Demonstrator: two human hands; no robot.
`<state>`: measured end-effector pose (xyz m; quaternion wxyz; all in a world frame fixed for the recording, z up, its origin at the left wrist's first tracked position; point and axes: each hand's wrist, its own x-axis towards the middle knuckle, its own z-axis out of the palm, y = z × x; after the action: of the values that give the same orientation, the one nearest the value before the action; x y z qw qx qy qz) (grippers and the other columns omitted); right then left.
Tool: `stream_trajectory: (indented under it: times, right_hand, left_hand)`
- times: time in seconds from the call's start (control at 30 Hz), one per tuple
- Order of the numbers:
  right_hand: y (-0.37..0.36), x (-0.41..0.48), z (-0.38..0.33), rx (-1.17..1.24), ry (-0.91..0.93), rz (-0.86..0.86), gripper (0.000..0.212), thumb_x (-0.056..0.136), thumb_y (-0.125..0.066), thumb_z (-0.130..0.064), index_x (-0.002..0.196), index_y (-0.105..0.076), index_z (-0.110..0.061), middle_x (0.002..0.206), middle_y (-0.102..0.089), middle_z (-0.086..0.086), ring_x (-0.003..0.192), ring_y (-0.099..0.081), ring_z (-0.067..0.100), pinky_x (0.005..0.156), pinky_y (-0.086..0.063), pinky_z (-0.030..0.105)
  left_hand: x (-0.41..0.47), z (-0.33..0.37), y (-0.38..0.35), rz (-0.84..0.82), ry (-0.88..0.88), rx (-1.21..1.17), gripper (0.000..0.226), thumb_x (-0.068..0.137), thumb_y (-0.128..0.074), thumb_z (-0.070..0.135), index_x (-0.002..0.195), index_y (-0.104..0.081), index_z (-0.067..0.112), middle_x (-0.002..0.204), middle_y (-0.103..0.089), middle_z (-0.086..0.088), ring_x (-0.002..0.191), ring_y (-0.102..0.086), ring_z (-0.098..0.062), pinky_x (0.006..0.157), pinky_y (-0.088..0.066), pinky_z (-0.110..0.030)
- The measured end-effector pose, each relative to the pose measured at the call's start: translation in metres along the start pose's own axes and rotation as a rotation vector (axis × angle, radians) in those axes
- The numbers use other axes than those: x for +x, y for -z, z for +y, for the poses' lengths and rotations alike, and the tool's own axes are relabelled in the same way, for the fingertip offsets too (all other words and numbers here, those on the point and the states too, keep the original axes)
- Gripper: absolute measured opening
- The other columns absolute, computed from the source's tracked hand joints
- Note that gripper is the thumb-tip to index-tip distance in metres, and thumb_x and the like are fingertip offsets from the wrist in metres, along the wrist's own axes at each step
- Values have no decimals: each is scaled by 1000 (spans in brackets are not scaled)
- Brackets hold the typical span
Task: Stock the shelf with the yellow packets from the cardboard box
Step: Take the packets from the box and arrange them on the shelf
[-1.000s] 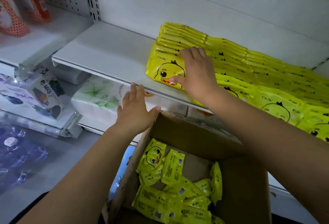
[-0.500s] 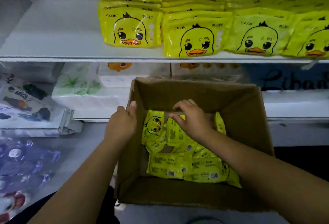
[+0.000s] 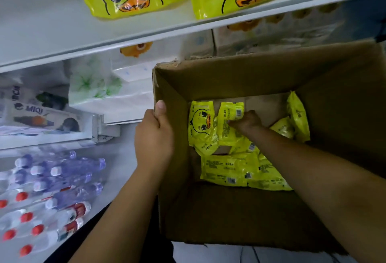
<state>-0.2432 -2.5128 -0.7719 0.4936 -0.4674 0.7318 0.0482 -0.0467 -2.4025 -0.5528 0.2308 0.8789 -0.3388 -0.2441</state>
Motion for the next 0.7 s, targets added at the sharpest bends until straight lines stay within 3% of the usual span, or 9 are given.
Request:
stream_trajectory:
  times: [0.07,0.17,0.23,0.37,0.43,0.5,0.6,0.7]
  right_hand:
    - [-5,12,5,-1,-10,-32,103,54,-84,-67,132,-58,-4,132,-64,13,120,-63,29,98,-53,38]
    - [1,-5,-8,99,-37,-47,66,83,-79,-44,128,-61,1,129,-64,16,119,-62,33,98,-51,37]
    - [2,-12,-12,225,-30,-51,62,88,-76,-36,130,-57,5,132,-62,19,121,-60,35,97,-49,38]
    - [7,-26,-19,526,-25,-170,20,92,-72,-18,108,-67,-7,118,-70,13,108,-67,29,98,-53,47]
    - [7,-38,-30,583,-18,-265,5,95,-68,-18,95,-65,-14,107,-71,9,96,-69,25,86,-57,43]
    - [-3,-45,-45,581,5,-308,7,96,-67,-21,94,-65,-14,102,-72,9,89,-70,24,76,-60,39]
    - [-32,-44,-58,532,30,-304,24,92,-73,-24,110,-68,-8,108,-73,13,98,-71,30,91,-57,47]
    - [-52,-40,-64,557,5,-281,36,86,-79,-24,112,-68,-2,106,-73,12,96,-71,27,95,-56,43]
  left_hand:
    - [1,1,0,15,-8,-5,50,108,-26,50,75,-41,16,73,-49,-2,77,-47,-31,67,-32,-40]
    - [1,1,0,18,-22,-16,48,108,-27,49,72,-38,19,72,-49,-1,68,-45,-21,63,-27,-38]
    - [1,2,0,12,-25,-17,47,108,-26,49,73,-38,20,73,-49,1,68,-45,-15,62,-26,-38]
    - [0,-1,-1,-8,0,-22,48,107,-25,52,83,-45,16,78,-52,3,79,-49,-26,68,-30,-37]
    - [0,-2,-1,-8,1,-30,46,107,-25,53,83,-45,19,79,-53,4,82,-50,-27,70,-30,-37]
    - [0,-1,-1,-9,12,-35,46,106,-25,54,84,-46,20,79,-52,6,82,-50,-26,70,-30,-36]
    - [0,-2,-1,3,10,-37,47,106,-25,55,83,-45,18,78,-51,5,75,-48,-21,63,-29,-37]
    - [1,-2,-1,11,-5,-25,47,106,-25,55,78,-40,21,75,-49,3,69,-45,-18,60,-27,-38]
